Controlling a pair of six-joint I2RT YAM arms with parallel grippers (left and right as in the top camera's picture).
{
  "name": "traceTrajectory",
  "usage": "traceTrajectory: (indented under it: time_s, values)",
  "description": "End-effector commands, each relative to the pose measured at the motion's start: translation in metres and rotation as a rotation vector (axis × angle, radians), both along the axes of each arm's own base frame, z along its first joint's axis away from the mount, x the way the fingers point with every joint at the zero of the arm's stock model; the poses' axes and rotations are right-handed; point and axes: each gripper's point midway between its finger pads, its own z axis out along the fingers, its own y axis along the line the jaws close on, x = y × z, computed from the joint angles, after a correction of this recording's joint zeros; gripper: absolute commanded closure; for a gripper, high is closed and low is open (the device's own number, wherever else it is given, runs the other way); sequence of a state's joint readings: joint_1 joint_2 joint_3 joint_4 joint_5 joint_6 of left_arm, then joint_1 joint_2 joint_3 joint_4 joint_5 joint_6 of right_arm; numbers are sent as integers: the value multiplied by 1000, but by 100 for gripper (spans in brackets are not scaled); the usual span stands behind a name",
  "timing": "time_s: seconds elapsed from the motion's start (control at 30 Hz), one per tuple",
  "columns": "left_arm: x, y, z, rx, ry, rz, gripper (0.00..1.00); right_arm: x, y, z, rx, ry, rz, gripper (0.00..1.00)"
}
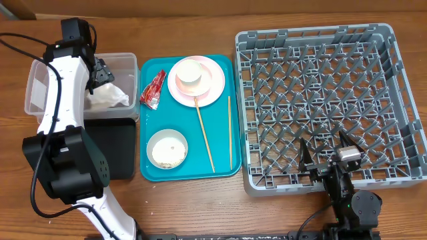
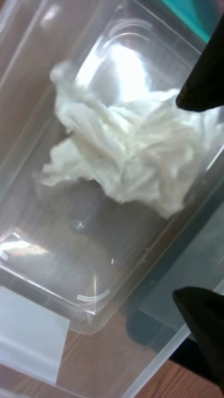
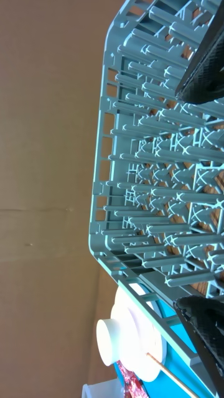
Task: Sort waste into correct bins and load items into the dishwasher
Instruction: 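Carry the tissue left and drop it into the clear plastic bin, then move the left gripper to the red wrapper and grasp it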
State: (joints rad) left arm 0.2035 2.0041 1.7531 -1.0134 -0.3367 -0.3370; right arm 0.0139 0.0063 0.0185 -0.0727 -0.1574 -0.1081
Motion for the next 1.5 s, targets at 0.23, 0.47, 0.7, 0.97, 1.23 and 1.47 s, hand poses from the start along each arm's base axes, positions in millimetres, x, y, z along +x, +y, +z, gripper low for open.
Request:
traceTrajectory:
  time_s: [0.23,0.47,0.7,0.97,1.23,1.47]
  values:
    - [21,-97,65,-269,-126,-485,17,0,0,-3,4,3,1,0]
    - [9,-170,76,-347,-112,-880,32,0,0,-3,4,3,1,0]
    - [10,-200,53,-241,-6,-1090,51,0,0,-3,4,3,1,0]
    - [23,-198,20,-131,94,-1139,58,0,0,-3,4,3,1,0]
    - [32,-193,-11,-120,151,-1167,55,0,0,-3,4,3,1,0]
    - [34,-190,-52,-133,238,-1168,57,0,0,-3,4,3,1,0]
